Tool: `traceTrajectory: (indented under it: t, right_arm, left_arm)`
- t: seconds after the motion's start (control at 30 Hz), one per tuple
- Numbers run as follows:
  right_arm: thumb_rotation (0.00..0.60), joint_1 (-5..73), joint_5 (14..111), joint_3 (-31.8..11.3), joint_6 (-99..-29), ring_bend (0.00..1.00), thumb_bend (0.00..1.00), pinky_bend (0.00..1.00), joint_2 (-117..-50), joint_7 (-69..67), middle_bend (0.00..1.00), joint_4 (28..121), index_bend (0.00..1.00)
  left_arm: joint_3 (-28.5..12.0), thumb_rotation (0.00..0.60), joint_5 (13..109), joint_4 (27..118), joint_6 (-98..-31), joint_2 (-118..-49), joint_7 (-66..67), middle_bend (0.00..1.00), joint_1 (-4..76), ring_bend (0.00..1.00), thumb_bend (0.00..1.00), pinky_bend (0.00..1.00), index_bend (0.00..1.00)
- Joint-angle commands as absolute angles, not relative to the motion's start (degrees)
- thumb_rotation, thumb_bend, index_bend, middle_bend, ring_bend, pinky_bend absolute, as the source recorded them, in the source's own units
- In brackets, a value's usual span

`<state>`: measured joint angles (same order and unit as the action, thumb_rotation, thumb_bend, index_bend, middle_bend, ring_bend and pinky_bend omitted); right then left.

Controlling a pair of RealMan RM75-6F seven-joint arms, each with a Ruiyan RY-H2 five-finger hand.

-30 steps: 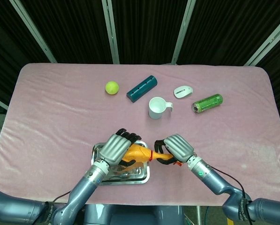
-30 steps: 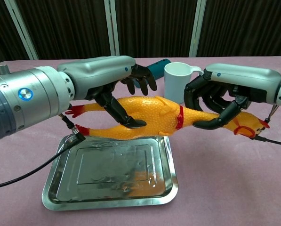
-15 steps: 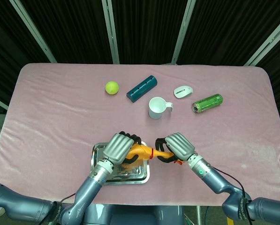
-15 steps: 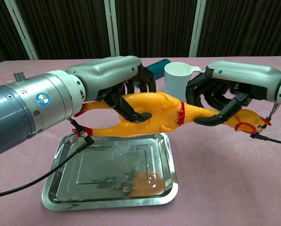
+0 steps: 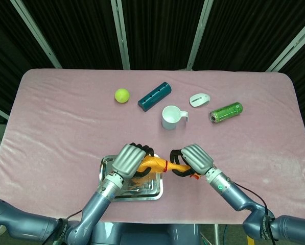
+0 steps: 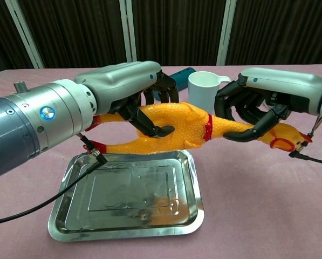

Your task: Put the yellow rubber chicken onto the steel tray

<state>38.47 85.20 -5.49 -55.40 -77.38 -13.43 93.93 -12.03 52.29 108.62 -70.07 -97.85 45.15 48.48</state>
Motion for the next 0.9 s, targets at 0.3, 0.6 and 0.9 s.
traceTrajectory:
  t: [0.3, 0.6, 0.9]
  right_arm:
    - [0.6, 38.4, 84.6, -5.7, -55.6, 0.76, 0.8, 0.88, -77.0, -13.7, 0.78, 93.5, 1.0]
    - [0.6, 38.3, 84.6, -5.7, -55.9, 0.76, 0.81, 0.88, -76.7, -14.8, 0.78, 93.6, 1.0]
    - [0.6, 38.2, 85.3, -5.7, -56.1, 0.76, 0.81, 0.88, -75.5, -18.6, 0.78, 94.6, 1.0]
  left_arm:
    - [-11.8, 0.6, 51.6, 110.6, -69.9, -95.5, 44.2, 0.27, 48.5, 0.39, 0.09, 0.4, 0.14]
    - [-11.6, 0.6, 51.0, 110.6, -70.4, -95.4, 44.8, 0.28, 48.9, 0.39, 0.1, 0.4, 0.17]
    - [-11.7, 0.6, 49.8, 110.0, -70.4, -95.8, 45.1, 0.28, 49.5, 0.39, 0.1, 0.4, 0.17]
